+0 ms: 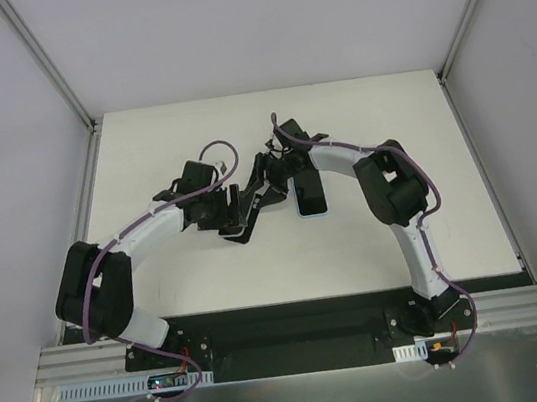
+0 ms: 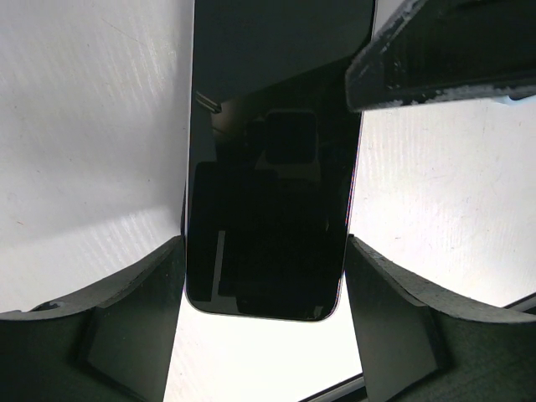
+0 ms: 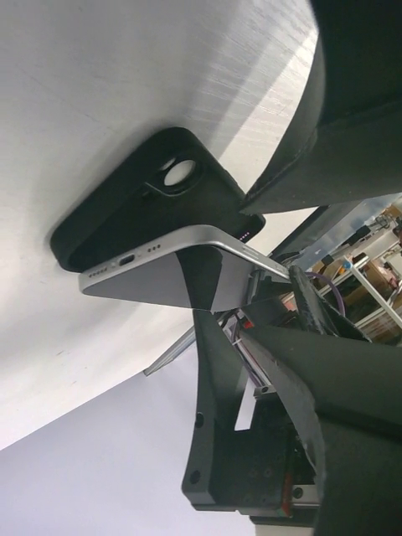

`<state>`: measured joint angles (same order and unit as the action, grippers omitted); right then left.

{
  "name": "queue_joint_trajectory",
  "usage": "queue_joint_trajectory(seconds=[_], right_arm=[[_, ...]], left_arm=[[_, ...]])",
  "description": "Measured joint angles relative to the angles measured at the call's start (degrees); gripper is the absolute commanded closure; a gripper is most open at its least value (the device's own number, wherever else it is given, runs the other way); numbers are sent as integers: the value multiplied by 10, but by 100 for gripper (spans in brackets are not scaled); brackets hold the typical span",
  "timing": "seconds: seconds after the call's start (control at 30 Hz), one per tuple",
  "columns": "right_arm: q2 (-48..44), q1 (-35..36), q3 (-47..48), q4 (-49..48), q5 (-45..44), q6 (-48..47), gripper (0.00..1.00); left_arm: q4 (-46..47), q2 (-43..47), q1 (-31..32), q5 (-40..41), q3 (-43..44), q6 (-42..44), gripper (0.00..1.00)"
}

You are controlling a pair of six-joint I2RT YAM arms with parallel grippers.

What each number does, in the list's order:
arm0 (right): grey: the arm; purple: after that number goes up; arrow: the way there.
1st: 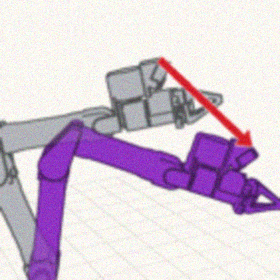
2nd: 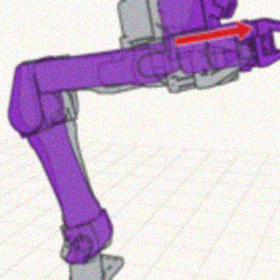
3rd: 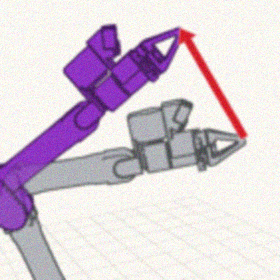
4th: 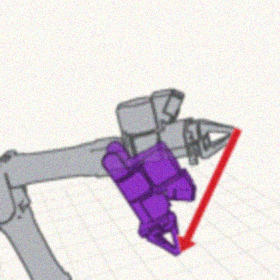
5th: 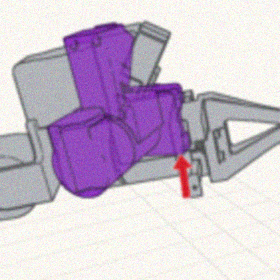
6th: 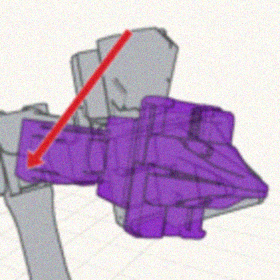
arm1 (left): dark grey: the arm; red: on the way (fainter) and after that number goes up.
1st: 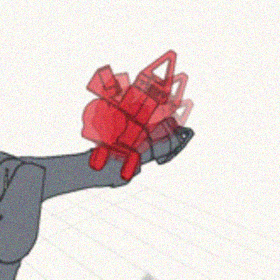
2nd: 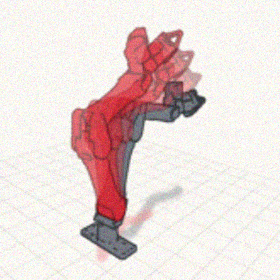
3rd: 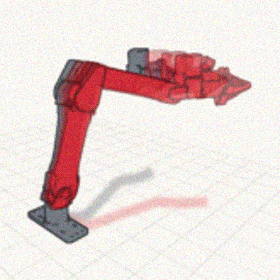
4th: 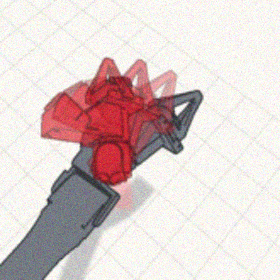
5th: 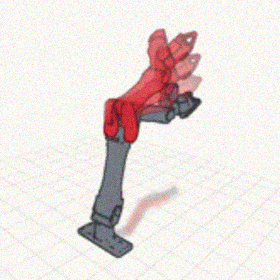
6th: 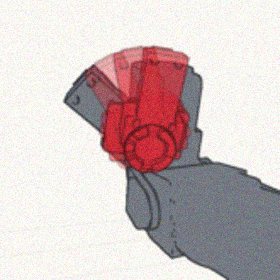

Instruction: Put the phone into the phone case

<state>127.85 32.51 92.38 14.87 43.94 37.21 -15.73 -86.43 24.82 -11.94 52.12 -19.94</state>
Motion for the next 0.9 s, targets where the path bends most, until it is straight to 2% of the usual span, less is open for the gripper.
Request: queue_joint_trajectory(seconds=[0.37, 0.53, 0.63, 0.7, 0.8, 0.9], right_arm=[[18, 0, 6, -2, -6, 18, 63], [19, 0, 6, -6, -6, 26, 86], [20, -1, 6, -9, -3, 29, 95], [20, -1, 6, -14, -1, 28, 98], [19, -4, 1, -28, 5, 27, 99], [12, -11, -19, -48, 19, 31, 99]], left_arm=[[22, 5, 2, -11, -18, 0, 73], [30, 5, 7, -12, -24, 0, 71], [31, 5, 7, -12, -24, -2, 61], [31, 5, 6, -11, -25, -5, 50], [33, 8, 6, -11, -25, -14, 28], [36, 18, 7, -12, -30, -23, 22]])
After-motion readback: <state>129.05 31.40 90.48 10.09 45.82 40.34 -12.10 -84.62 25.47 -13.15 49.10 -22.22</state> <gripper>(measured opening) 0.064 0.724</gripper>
